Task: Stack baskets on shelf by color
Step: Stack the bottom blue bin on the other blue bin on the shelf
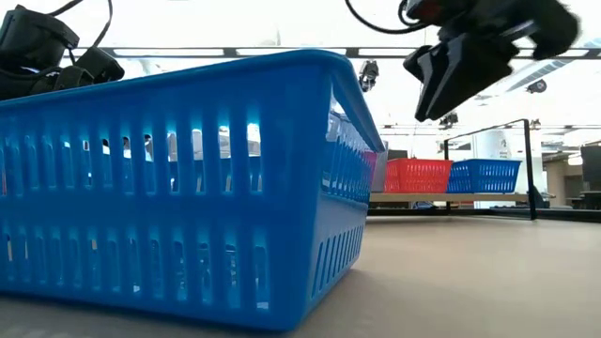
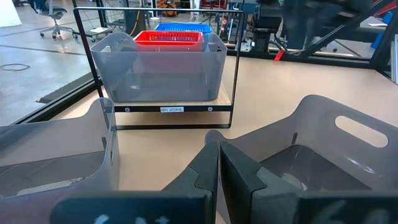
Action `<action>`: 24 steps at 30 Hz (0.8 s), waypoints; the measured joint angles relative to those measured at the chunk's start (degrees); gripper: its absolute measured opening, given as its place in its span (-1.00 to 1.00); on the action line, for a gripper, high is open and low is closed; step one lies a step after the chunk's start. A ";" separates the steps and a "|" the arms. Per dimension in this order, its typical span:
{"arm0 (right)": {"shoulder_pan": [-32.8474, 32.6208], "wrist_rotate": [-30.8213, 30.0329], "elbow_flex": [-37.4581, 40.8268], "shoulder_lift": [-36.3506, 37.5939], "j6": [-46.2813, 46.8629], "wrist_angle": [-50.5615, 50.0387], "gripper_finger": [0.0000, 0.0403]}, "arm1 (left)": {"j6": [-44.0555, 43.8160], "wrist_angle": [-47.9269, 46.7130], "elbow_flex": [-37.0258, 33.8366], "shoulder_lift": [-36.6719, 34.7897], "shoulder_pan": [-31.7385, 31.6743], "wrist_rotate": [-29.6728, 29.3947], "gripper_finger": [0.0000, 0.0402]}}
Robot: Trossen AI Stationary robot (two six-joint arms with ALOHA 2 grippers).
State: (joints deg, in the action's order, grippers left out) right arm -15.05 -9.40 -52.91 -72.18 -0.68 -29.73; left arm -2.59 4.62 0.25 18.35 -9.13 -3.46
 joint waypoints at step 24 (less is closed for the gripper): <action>-12.98 15.24 -1.69 -22.25 -7.36 44.57 -0.38 | -0.02 0.01 0.00 0.02 -0.02 0.00 -1.00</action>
State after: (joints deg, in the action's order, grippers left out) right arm -28.03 5.84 -54.60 -94.44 -8.04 14.85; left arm -2.61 4.63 0.25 18.37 -9.15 -3.46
